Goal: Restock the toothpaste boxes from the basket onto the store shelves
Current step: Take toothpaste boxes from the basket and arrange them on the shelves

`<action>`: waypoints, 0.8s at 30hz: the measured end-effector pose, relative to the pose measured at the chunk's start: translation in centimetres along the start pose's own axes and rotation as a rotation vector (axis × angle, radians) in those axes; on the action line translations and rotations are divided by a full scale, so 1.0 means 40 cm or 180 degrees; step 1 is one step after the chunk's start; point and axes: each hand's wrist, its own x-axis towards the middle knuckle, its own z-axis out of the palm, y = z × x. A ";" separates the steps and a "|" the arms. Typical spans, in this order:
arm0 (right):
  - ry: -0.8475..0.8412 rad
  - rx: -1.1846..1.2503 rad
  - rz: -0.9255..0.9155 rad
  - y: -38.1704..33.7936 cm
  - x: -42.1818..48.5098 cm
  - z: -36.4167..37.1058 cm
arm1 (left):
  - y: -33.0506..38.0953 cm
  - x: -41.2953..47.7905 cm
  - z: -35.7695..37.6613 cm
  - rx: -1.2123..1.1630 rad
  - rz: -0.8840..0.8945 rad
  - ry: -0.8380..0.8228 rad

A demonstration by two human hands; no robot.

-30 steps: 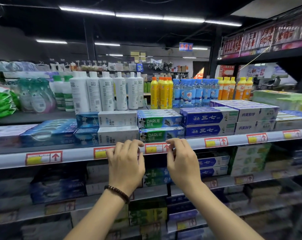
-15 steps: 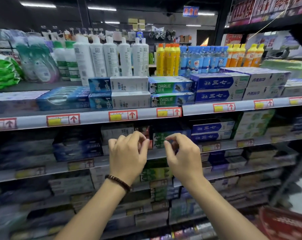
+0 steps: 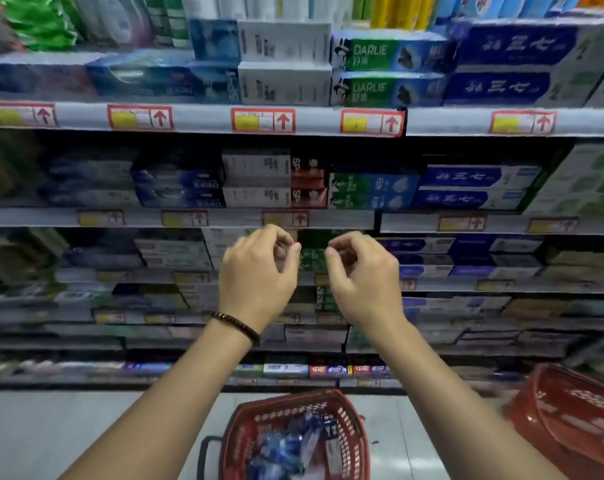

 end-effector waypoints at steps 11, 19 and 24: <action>-0.0387 0.0073 0.0343 0.054 -0.165 0.073 | -0.090 -0.170 0.059 0.0095 -0.0345 -0.0327; -0.0552 -0.0013 0.0897 0.062 -0.286 0.192 | -0.205 -0.267 0.092 -0.0211 -0.0551 -0.0731; -0.0565 0.0041 0.1273 0.091 -0.370 0.275 | -0.315 -0.328 0.126 -0.0248 -0.0771 -0.0959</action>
